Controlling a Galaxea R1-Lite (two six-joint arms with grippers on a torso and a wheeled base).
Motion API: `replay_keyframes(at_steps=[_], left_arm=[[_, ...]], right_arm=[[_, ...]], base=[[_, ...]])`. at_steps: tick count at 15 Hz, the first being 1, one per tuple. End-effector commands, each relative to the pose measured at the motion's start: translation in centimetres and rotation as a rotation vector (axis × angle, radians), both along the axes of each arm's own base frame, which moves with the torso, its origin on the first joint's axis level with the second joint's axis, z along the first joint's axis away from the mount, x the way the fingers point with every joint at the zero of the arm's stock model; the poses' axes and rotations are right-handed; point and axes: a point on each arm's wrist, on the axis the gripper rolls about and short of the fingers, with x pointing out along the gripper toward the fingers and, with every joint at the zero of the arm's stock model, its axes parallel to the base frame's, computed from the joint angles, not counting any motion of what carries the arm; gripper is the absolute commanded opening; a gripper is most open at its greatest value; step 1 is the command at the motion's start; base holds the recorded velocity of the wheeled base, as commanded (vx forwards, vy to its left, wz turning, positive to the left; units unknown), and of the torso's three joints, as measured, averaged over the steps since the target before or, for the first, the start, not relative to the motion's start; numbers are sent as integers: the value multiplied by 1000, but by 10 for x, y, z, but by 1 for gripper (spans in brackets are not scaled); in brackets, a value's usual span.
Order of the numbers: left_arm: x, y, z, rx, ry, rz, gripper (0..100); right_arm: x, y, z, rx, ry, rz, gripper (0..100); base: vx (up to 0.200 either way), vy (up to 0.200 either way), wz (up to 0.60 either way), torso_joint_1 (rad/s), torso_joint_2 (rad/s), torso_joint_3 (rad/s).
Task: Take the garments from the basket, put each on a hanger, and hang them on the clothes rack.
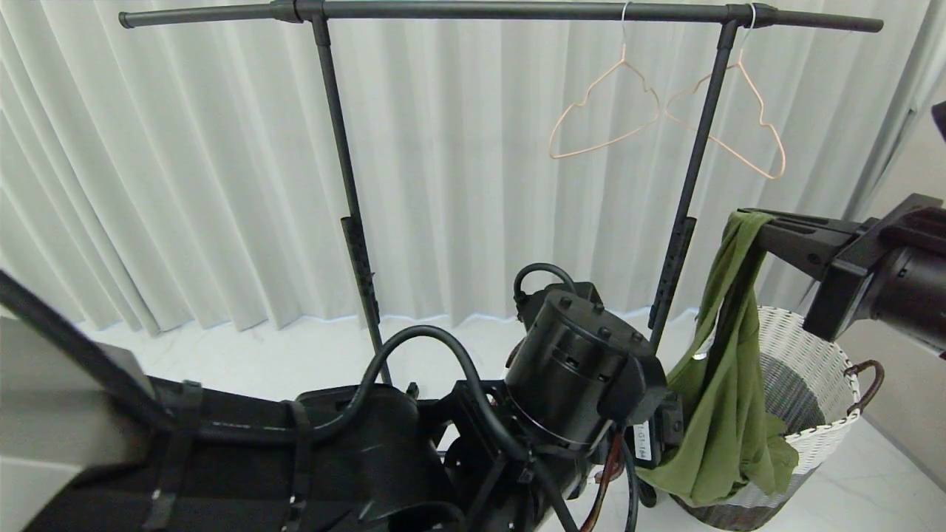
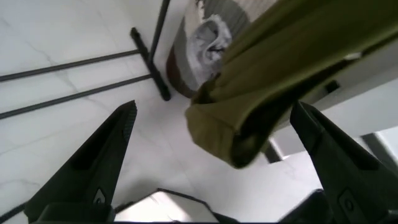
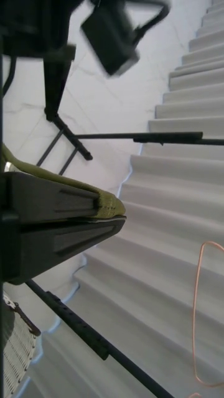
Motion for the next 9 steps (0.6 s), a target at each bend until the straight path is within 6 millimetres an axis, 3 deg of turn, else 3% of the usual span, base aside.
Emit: replay_keyframes(at_steps=[1,9], left_arm=[[12,-3,-20,52,18,21,100],[29,-7,-41,122,-7,18,100]], right_arm=[[-2,0,1,5,-3,4,0],[-8,3,3,11,-9,39,0]], base=[[0,0,0,0,0,0],[0,0,0,0,0,0]])
